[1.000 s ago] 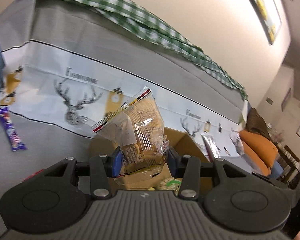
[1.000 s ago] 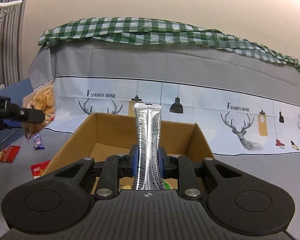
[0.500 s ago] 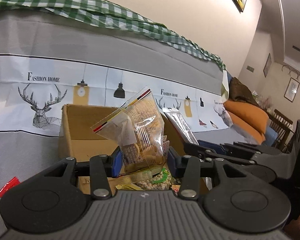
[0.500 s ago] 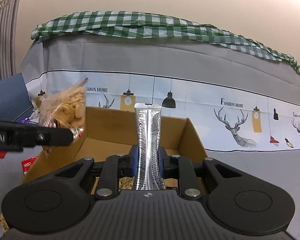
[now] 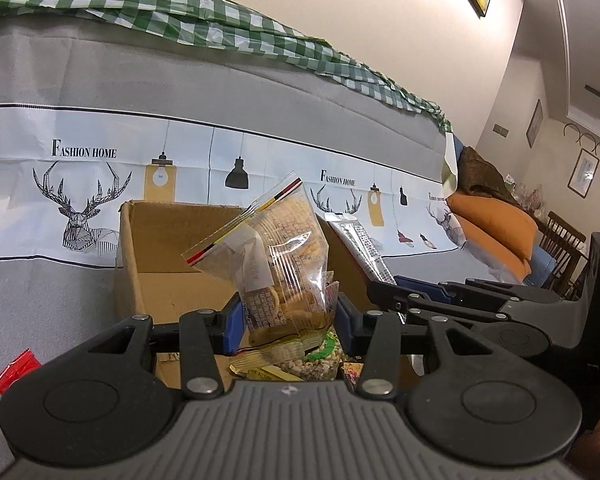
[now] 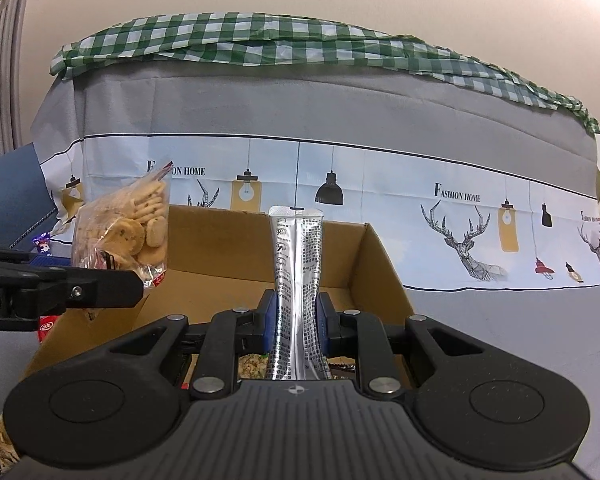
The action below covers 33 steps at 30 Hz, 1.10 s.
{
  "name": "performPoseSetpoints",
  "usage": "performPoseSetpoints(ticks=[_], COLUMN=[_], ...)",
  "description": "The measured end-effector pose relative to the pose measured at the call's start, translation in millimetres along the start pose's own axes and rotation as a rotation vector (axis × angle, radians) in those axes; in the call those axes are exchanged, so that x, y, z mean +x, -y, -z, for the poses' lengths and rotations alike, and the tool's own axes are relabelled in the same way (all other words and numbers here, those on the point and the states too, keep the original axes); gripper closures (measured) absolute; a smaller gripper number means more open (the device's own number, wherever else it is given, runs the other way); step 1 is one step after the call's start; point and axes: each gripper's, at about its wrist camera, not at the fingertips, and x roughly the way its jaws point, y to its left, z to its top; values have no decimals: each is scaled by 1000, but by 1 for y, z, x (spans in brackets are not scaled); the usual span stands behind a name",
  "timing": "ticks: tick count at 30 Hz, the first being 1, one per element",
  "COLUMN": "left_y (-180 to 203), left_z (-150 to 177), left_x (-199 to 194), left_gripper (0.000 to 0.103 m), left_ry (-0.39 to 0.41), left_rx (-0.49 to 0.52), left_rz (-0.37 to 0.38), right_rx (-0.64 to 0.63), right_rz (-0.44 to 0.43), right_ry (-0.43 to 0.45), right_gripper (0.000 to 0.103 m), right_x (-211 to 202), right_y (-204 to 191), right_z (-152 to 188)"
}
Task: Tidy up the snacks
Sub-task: 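Open both tools to drop the cookie bag and stick pack into the box, then move both tools back from the box toward the red snack packs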
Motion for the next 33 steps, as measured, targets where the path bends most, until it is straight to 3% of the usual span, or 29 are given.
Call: performPoseSetpoints(ticks=[9,11,12,13,14,20,24,29,33], left_y=[0,1,3,5,5,-3,-10,-24,-40], left_z=[0,2,3,4,4,3,2,1,2], left_x=[3,8,9,9,9,5,-4,-17,-29], left_gripper=[50,31,29,28,28,29,35,57,57], left_ry=[-15,-53,-53,-49,-47,-17,24,23,-17], left_rx=[-10,-14,2,17,22,-19,-23,-46,-97], left_rz=[25,31,12,3,4,-19,-39,-35,-17], right_rx=[1,-5,-7,-4,7,41,50,47,65], right_rz=[4,33,57,76,83,90,86,83,78], right_ry=[-2,-18,-30,-38,-40,-46,-44,-37,-36], right_gripper=[81,73,68,52,45,38,36,35,35], right_x=[0,3,6,7,8,9,8,7,5], right_y=[1,1,1,2,4,8,4,-6,-16], right_z=[0,1,1,2,2,3,1,0,-1])
